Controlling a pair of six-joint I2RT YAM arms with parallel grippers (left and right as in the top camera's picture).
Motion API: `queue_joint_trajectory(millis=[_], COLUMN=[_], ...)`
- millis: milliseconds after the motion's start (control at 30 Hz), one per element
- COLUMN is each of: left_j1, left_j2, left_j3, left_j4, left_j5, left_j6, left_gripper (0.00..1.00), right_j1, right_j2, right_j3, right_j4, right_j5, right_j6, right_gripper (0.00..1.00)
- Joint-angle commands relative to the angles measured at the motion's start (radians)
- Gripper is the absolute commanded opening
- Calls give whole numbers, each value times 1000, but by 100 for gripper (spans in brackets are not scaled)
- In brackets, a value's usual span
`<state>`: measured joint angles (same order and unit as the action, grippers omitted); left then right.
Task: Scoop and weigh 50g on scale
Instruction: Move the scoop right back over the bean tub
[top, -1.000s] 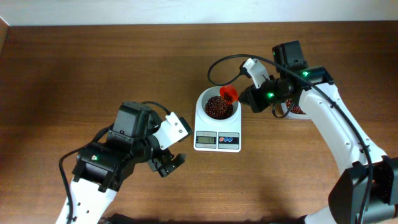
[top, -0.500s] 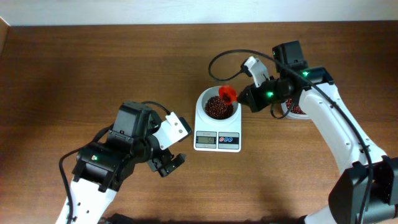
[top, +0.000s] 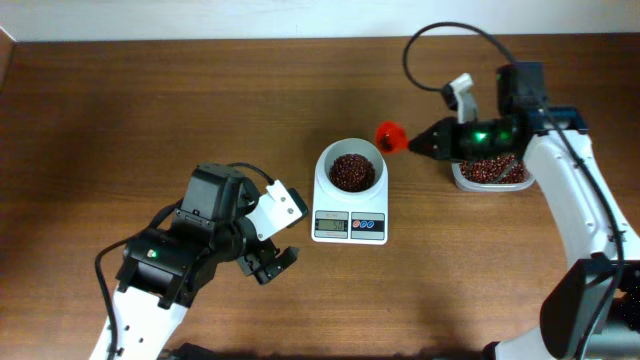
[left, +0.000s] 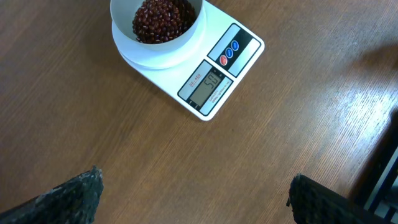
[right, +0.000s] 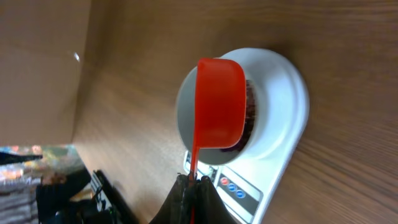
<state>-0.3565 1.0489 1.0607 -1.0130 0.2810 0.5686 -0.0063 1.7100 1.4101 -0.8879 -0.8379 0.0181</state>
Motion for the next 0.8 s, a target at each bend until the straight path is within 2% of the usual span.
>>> queue_joint_trajectory(millis=[0,133,200,300,333,400,500,600,633,700,733,767], left_j1=[7,7,7,7,7,7,7,7,7,7,7,7], left_j2=[-4,-4,-4,-4,-4,-4,-4,-4,-4,-4,-4,-4], left_j3=[16,16,16,16,16,16,16,16,16,16,16,16], left_j4=[1,1,1,1,1,1,1,1,1,1,1,1], left_j5=[11,11,11,11,11,11,11,11,11,11,11,11], left_j6=[16,16,16,16,16,16,16,16,16,16,16,16], left_gripper=[99,99,99,99,99,99,99,99,99,99,99,99], right_j1=[-90,-232,-294,-310,-306,-267,-141,-46,-26,-27,-39,-71], right_j2=[-20,-20,-20,-20,-20,-20,-20,-22,-23,-32,-48,-99], right_j3=[16,16,16,16,18,33,36,58,89,212,262,303], right_j4=[-34,-51,-65,-65,-61,-65,-66,-74,-106,-261,-343,-445], right_j5=[-23,10,227,439,557,668,947,1105,1104,1091,1007,797], right_j6=[-41,-107,-146,-217,-225,-224,-224,-223,-217,-88,-76,-76], right_gripper=[4,4,4,4,4,4,4,4,4,4,4,4])
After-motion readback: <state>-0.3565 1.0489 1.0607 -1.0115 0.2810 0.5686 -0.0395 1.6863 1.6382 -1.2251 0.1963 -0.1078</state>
